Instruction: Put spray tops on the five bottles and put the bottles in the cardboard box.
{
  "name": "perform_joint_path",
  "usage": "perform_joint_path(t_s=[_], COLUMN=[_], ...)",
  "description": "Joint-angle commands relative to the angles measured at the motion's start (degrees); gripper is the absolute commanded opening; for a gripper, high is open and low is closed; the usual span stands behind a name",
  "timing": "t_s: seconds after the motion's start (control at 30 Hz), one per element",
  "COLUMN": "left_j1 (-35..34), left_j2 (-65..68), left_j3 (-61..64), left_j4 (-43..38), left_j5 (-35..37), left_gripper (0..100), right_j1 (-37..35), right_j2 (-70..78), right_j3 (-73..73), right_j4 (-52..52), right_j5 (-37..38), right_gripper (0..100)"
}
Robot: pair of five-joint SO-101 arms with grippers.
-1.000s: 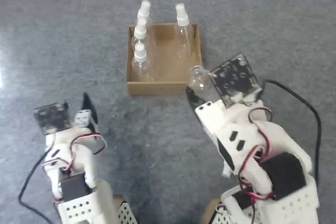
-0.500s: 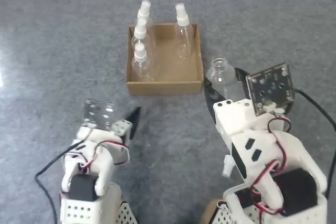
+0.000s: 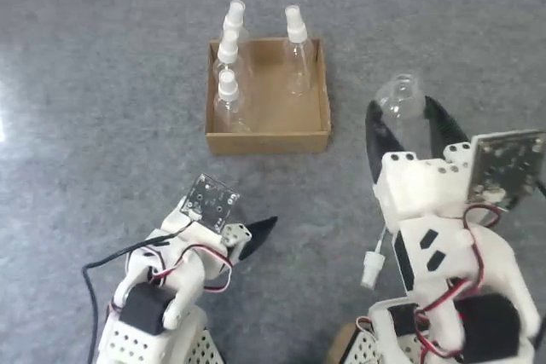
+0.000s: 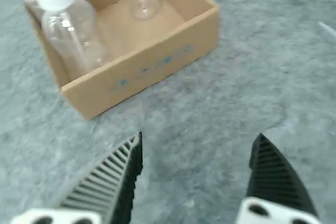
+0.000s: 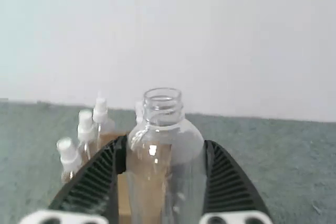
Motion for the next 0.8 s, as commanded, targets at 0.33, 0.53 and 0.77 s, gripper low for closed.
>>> perform_joint_path(t_s=[0.33, 0.53, 0.77], left_j1=[8.09, 13.27, 20.13], left_j2=[12.75, 29.63, 49.05], left_j3=[-10.59, -20.0, -25.63], left_j4=[-0.18, -2.46, -9.32], left_j5=[-1.76, 2.46, 9.05], left_gripper=[31, 31, 31], right_j1=[1.01, 1.01, 5.58], right_j2=[-10.51, -10.95, -11.03], right_j3=[7.3, 7.3, 7.3], right_j4=[-9.8, -9.98, -11.21], right_j5=[-1.14, -1.14, -1.58], right_gripper=[2.1, 2.1, 2.1])
